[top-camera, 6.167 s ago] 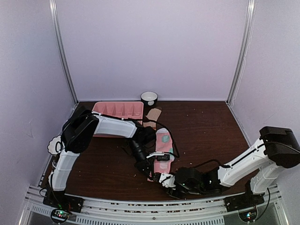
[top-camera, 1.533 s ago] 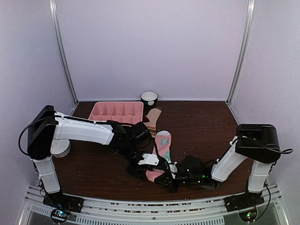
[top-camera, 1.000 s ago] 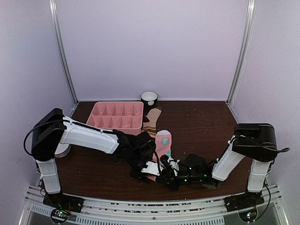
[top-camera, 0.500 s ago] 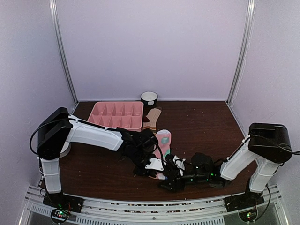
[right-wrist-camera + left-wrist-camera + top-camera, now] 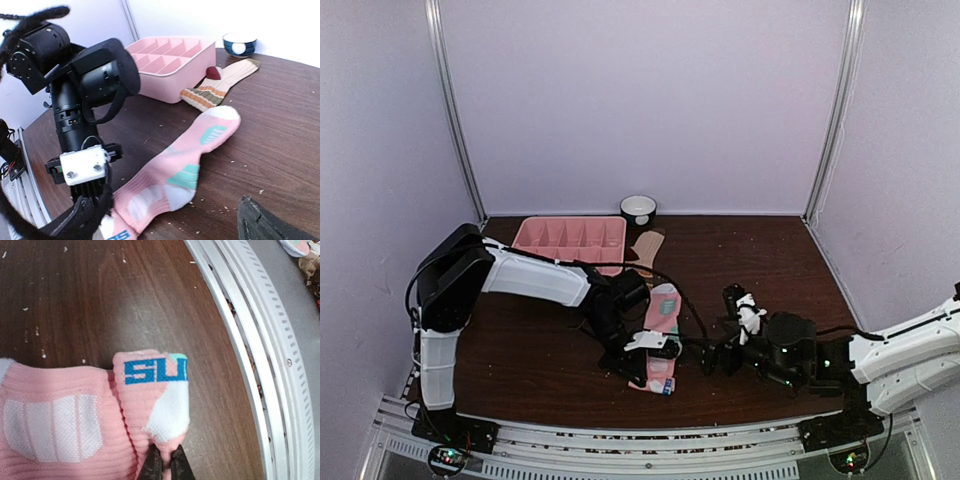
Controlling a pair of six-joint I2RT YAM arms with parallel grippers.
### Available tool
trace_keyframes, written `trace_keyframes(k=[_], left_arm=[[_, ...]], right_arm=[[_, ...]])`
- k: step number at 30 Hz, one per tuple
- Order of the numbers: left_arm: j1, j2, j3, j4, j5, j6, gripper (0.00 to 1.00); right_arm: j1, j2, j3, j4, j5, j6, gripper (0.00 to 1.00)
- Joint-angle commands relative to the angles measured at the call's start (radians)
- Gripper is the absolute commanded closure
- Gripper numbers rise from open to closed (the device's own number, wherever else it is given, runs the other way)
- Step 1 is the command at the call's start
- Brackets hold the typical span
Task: Roll the socks
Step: Roll the sock at the center of the board.
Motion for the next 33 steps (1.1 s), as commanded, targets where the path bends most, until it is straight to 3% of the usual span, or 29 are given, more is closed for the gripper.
trace_keyframes(k=[1, 3, 7, 13, 24, 33], left_arm=[[0.004, 0.049, -0.002, -0.133, 0.039, -0.012, 1.00], [0.012, 0.063, 0.015, -0.156, 0.066, -0.014, 1.00], [0.021, 0.096, 0.057, -0.204, 0.093, -0.014, 1.00], [0.042, 0.120, 0.086, -0.238, 0.126, -0.017, 1.00], [0.063, 0.140, 0.091, -0.247, 0.111, -0.008, 1.00], [0.069, 0.140, 0.081, -0.247, 0.090, 0.013, 1.00]], right_arm=[[0.024, -0.040, -0.143, 0.062, 0.065, -0.042, 0.00], [0.131, -0.006, -0.133, 0.031, 0.140, -0.158, 0.00], [0.252, 0.097, -0.126, 0.085, 0.111, -0.320, 0.07], [0.299, 0.259, -0.036, 0.150, 0.064, -0.448, 0.21], [0.250, 0.520, 0.170, 0.155, -0.124, -0.611, 0.48], [0.173, 0.628, 0.223, 0.143, -0.196, -0.641, 0.57]])
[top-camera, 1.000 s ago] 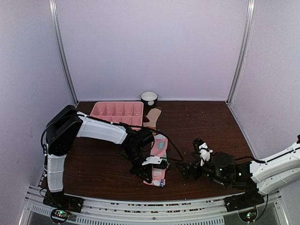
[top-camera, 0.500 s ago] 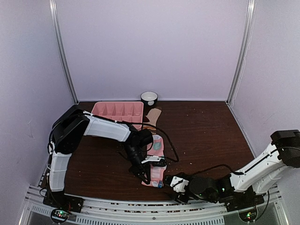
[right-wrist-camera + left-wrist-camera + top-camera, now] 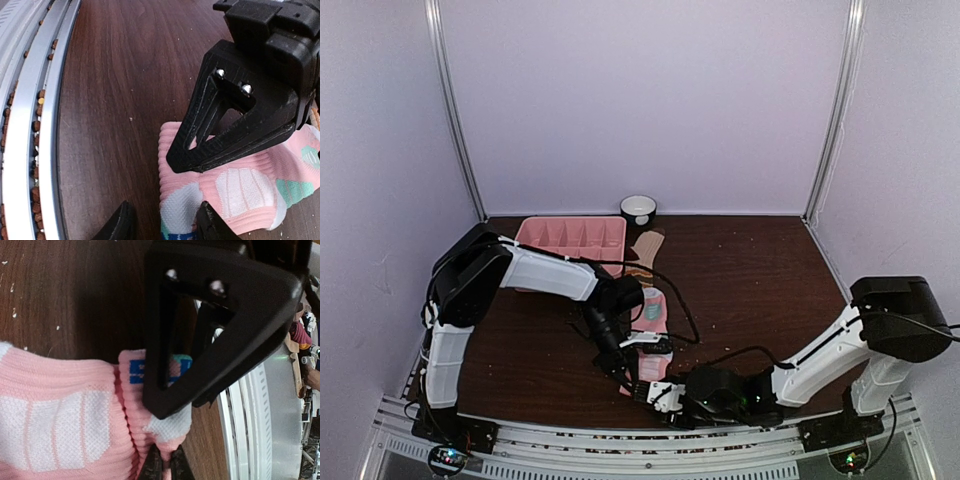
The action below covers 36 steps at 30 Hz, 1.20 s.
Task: Roll the socks
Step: Roll the sock at the center of the board.
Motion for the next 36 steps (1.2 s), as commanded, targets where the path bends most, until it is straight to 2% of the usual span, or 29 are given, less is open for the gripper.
trace_keyframes(k=[1, 4, 6, 10, 11, 12, 14, 15, 16, 19, 22, 29, 33, 36], left_arm=[[0.013, 0.036, -0.008, -0.024, -0.075, 0.021, 1.00], [0.013, 0.032, -0.011, -0.024, -0.073, 0.028, 1.00], [0.013, 0.024, -0.014, -0.024, -0.076, 0.033, 0.98], [0.014, -0.015, -0.038, 0.017, -0.122, 0.021, 0.67], [0.016, -0.044, -0.062, 0.054, -0.144, 0.007, 0.61], [0.019, -0.075, -0.090, 0.091, -0.160, -0.004, 0.50], [0.032, -0.155, -0.169, 0.186, -0.193, -0.027, 0.43], [0.037, -0.197, -0.204, 0.239, -0.205, -0.034, 0.29], [0.041, -0.241, -0.243, 0.280, -0.211, -0.035, 0.26], [0.042, -0.348, -0.333, 0.377, -0.247, -0.031, 0.24], [0.042, -0.393, -0.368, 0.418, -0.256, -0.036, 0.25], [0.015, -0.404, -0.391, 0.441, -0.255, -0.019, 0.31], [-0.004, -0.393, -0.393, 0.440, -0.266, 0.005, 0.38], [-0.012, -0.378, -0.393, 0.438, -0.280, 0.023, 0.41]], right_arm=[[-0.030, 0.046, 0.032, 0.005, -0.046, -0.030, 0.57], [-0.043, 0.066, 0.046, 0.001, -0.050, -0.034, 0.64], [-0.049, 0.075, 0.049, 0.001, -0.049, -0.025, 0.75], [-0.057, 0.068, 0.053, -0.032, -0.092, 0.005, 0.98], [-0.057, 0.064, 0.052, -0.048, -0.103, 0.018, 1.00], [-0.058, 0.062, 0.048, -0.053, -0.114, 0.031, 1.00], [-0.061, 0.054, 0.038, -0.058, -0.129, 0.075, 1.00], [-0.064, 0.050, 0.033, -0.058, -0.139, 0.103, 1.00], [-0.069, 0.048, 0.032, -0.068, -0.154, 0.132, 1.00], [-0.102, 0.051, 0.055, -0.126, -0.234, 0.235, 1.00], [-0.164, 0.074, 0.098, -0.191, -0.349, 0.353, 1.00], [-0.262, 0.165, 0.192, -0.297, -0.538, 0.535, 1.00], [-0.317, 0.241, 0.246, -0.335, -0.653, 0.644, 1.00], [-0.336, 0.274, 0.273, -0.363, -0.683, 0.694, 1.00]])
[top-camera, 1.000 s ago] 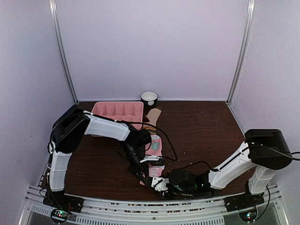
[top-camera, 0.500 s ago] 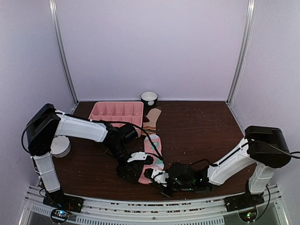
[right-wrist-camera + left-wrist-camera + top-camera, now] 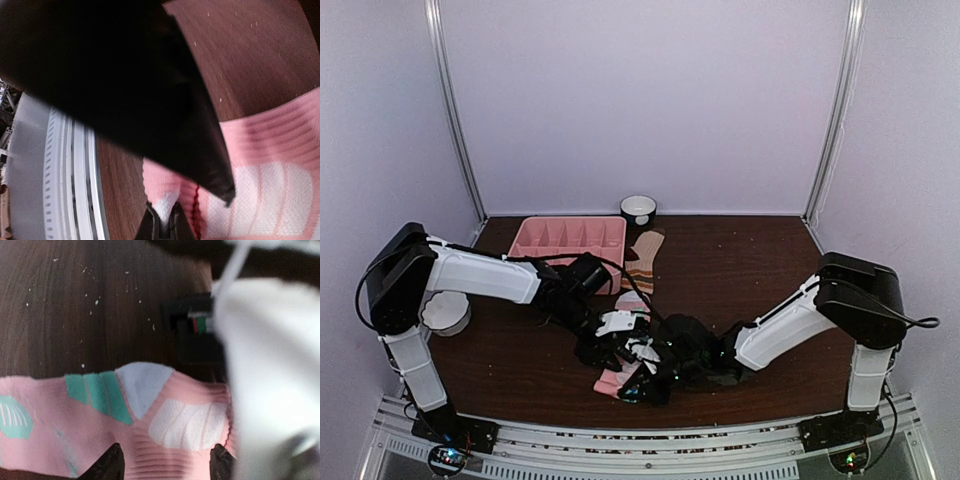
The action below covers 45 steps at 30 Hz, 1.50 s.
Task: Roll the socks
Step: Roll the sock at the center of the board.
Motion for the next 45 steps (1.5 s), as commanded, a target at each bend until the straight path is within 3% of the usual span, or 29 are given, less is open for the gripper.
trace_keyframes(k=[1, 9, 16, 19, 26, 38, 45], left_arm=[[-0.055, 0.011, -0.017, -0.037, 0.037, 0.082, 0.41], [-0.053, -0.070, -0.079, 0.002, -0.019, 0.047, 0.29], [0.071, -0.115, -0.079, 0.049, 0.062, -0.045, 0.27], [0.052, -0.130, -0.087, 0.029, 0.093, 0.009, 0.29], [-0.075, -0.063, -0.048, 0.040, -0.017, 0.078, 0.39], [-0.090, 0.003, -0.016, 0.056, -0.090, 0.105, 0.43], [-0.091, 0.028, -0.034, 0.053, -0.121, 0.113, 0.55]], right_arm=[[-0.083, 0.093, 0.000, -0.214, -0.026, 0.223, 1.00], [-0.111, 0.062, -0.026, -0.247, 0.099, 0.249, 1.00], [-0.111, 0.001, -0.145, -0.190, 0.199, 0.270, 1.00], [-0.111, -0.013, -0.170, -0.191, 0.209, 0.293, 1.00], [-0.112, 0.025, -0.147, -0.184, 0.095, 0.403, 1.00], [-0.118, 0.058, -0.136, -0.162, -0.028, 0.416, 1.00], [-0.117, 0.055, -0.118, -0.191, -0.052, 0.385, 1.00]])
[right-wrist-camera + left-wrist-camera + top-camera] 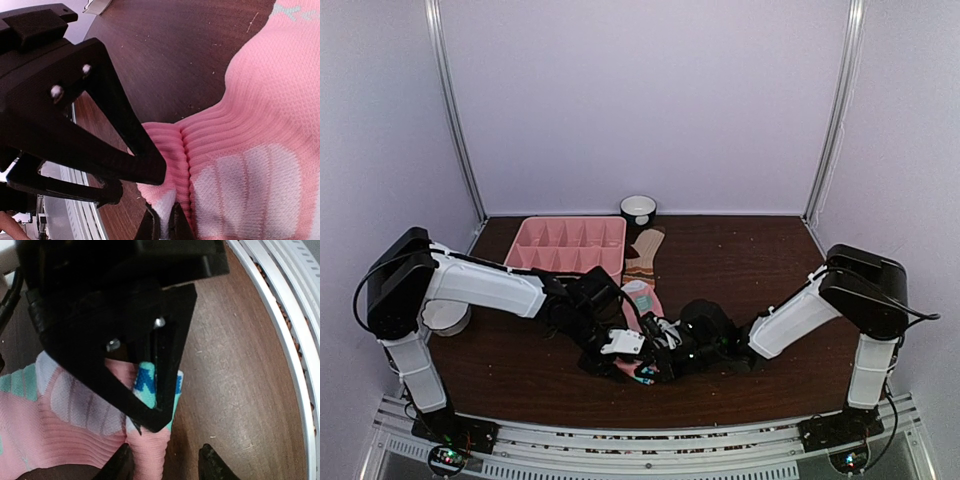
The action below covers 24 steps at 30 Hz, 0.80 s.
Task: Roll the socks
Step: Roll the sock at the center of the board.
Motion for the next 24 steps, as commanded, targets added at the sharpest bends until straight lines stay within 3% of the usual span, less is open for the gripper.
trace_keyframes(k=[1, 7, 10, 13, 16, 24], left_arm=[[0.000, 0.037, -0.006, 0.011, -0.041, 0.017, 0.58], [0.001, 0.084, -0.002, 0.012, -0.069, 0.015, 0.73], [0.002, 0.107, 0.009, -0.007, -0.063, 0.001, 0.86], [0.014, 0.125, 0.030, -0.062, -0.007, -0.027, 1.00], [0.040, 0.153, 0.069, -0.144, 0.096, -0.049, 1.00], [0.078, 0.210, 0.145, -0.322, 0.252, -0.068, 1.00]], right_arm=[[0.008, 0.071, -0.039, -0.261, -0.010, -0.023, 1.00], [0.008, 0.046, -0.044, -0.263, -0.027, -0.039, 0.91], [0.008, 0.013, -0.068, -0.232, -0.006, -0.044, 0.83], [0.017, -0.070, -0.123, -0.169, 0.080, -0.073, 0.69], [0.059, -0.209, -0.203, -0.131, 0.229, -0.174, 0.60], [0.204, -0.420, -0.351, -0.069, 0.555, -0.405, 0.55]])
